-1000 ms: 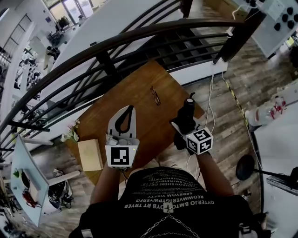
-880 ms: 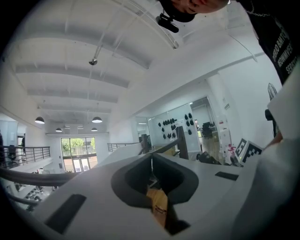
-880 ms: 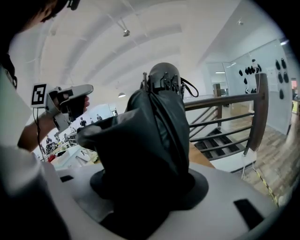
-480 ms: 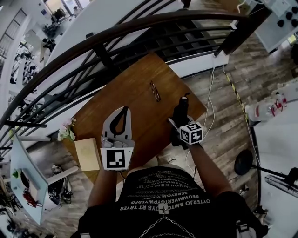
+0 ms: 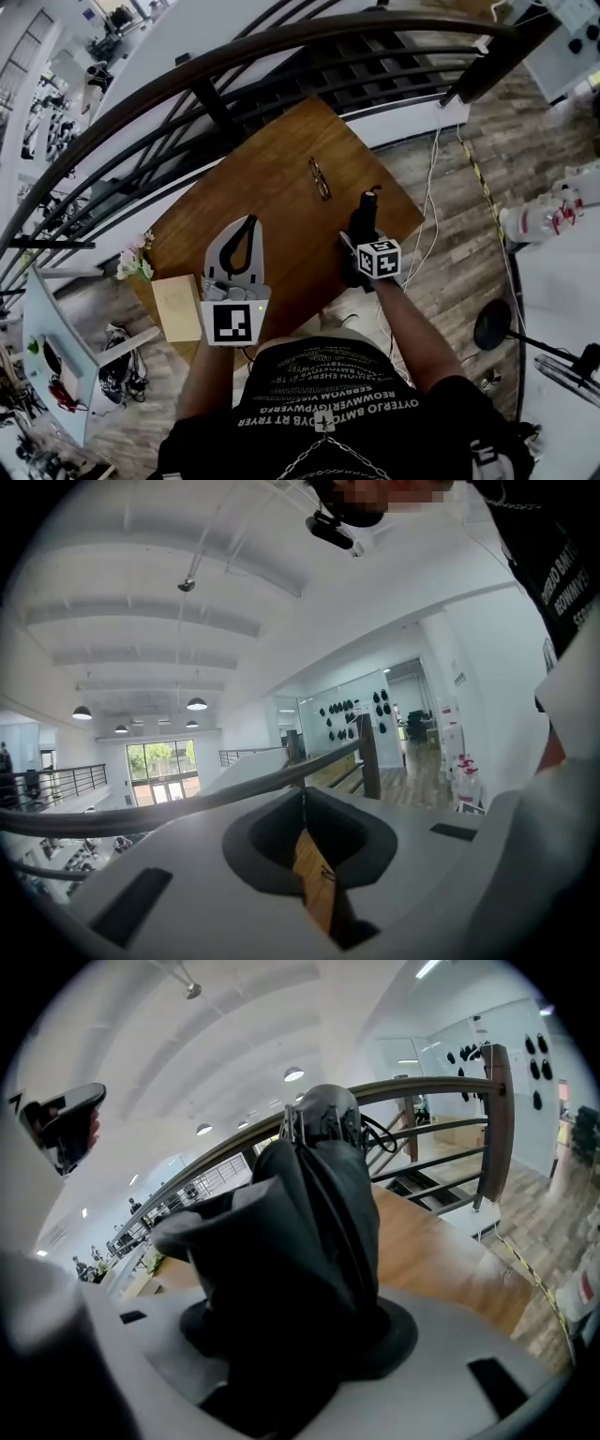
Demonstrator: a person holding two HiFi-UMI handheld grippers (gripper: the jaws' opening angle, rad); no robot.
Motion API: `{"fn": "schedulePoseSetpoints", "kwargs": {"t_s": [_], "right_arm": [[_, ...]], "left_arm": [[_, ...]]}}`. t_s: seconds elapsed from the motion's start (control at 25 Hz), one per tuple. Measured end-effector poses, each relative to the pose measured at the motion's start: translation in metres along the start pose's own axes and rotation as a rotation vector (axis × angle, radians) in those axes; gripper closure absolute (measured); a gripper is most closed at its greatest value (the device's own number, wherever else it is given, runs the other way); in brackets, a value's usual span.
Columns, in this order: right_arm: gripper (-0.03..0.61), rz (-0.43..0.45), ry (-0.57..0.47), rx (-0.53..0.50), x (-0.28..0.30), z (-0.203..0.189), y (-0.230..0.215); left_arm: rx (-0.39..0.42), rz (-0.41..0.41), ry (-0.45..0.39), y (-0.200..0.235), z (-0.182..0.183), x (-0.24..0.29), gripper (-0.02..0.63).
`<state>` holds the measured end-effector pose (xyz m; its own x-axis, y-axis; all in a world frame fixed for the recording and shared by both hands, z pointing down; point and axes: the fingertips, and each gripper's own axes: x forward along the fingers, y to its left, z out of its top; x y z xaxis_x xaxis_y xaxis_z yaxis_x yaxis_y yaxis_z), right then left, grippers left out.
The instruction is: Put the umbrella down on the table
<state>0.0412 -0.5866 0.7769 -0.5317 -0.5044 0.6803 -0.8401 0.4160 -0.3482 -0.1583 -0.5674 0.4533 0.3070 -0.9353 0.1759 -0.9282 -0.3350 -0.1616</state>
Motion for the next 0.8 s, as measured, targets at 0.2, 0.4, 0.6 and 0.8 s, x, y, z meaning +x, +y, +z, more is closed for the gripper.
{"fn": "schedulePoseSetpoints", "kwargs": {"t_s": [0.2,0.4,0.6,0.8], "right_arm": [[0.327,-0.030,0.007,-0.008,0.017,-0.001,-0.007],[0.313,-0.089,0.022,0.000,0.032,0.001,-0.019],[0.308,-0.126,0.084,0.016,0.045,-0.004,-0.033],[0.241,-0.146,0.176,0.013,0.049,-0.016,-0.039]], "left_arm": [[0.002,0.007,0.021,0.008,-0.008,-0.002,0.583],[0.004,0.008,0.026,0.011,-0.009,-0.001,0.583],[0.012,-0.001,0.025,0.008,-0.007,0.000,0.583],[0.019,-0.011,0.029,0.005,-0.010,-0.005,0.583]]}}
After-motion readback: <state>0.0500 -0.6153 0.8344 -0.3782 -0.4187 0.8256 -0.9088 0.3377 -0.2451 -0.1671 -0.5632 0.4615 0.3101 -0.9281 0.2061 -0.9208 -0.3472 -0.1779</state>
